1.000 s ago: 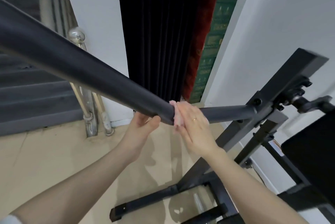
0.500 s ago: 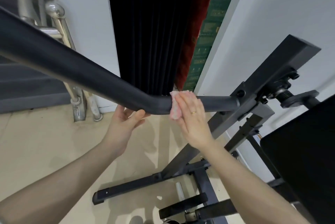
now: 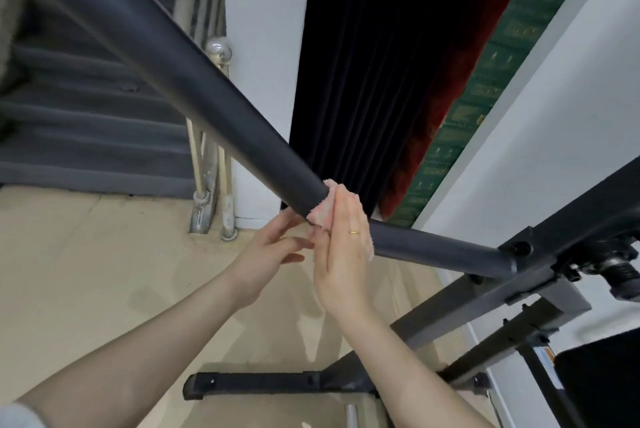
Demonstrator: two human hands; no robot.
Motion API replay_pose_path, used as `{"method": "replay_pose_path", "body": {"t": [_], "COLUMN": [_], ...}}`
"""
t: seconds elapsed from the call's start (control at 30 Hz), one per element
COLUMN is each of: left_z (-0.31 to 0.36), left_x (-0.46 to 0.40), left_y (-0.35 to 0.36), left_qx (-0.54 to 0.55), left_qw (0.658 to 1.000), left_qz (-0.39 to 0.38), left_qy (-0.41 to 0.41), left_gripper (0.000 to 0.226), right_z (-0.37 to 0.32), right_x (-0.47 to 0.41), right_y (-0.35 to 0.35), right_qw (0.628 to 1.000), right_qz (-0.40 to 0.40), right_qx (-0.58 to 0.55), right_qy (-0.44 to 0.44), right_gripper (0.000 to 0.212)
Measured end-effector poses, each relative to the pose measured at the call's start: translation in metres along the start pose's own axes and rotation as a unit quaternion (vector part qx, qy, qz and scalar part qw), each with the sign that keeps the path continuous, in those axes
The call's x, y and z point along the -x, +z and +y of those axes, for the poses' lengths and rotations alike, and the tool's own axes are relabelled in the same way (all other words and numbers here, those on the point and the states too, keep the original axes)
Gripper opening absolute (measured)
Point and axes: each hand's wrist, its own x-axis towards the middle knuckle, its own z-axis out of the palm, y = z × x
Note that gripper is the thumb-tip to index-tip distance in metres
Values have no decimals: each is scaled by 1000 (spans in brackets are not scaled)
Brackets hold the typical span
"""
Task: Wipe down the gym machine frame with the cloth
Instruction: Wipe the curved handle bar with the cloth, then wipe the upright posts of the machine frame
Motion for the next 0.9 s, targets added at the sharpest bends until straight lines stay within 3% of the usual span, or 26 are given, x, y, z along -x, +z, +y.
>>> {"method": "replay_pose_path", "body": {"t": [0.13, 0.23, 0.3, 0.37, 0.4, 0.5, 0.63, 0.67, 0.73, 0.9], "left_z": [20, 43, 57, 70, 77, 102, 128, 127, 121, 101], "left_x": [16, 19, 19, 19, 19, 27, 48, 55, 70, 76], "left_y": [-53, -98, -127, -155, -169, -215, -283, -301, -336, -407], "left_qx": [33, 47, 45, 34, 26, -15, -82, -122, -166, -136], "left_qw": [998, 995, 994, 994, 995, 997, 995, 991, 985, 990], "left_qz": [59, 80, 96, 98, 90, 44, 3, -11, -35, -23], "left_qy": [4, 26, 35, 42, 46, 62, 62, 58, 36, 13], "left_gripper": [61, 58, 53, 47, 47, 42, 41, 42, 44, 44], "right_z": [-36, -80, -123, -158, -173, -218, -272, -276, -285, -265], "right_x": [-14, -42, -68, -88, -92, -100, -100, -100, -92, -80], "right_y": [13, 30, 44, 61, 65, 81, 135, 151, 182, 232], "right_qw": [999, 990, 969, 911, 910, 931, 951, 960, 978, 988], "right_qz": [27, 116, 98, 45, 63, 159, 33, 40, 49, 6], "right_qx": [-13, 15, -44, -65, -60, -53, -32, -33, -89, -151], "right_qy": [-40, -83, -221, -405, -406, -324, -306, -277, -180, 34], "right_gripper": [57, 55, 48, 25, 23, 32, 37, 43, 46, 38]}}
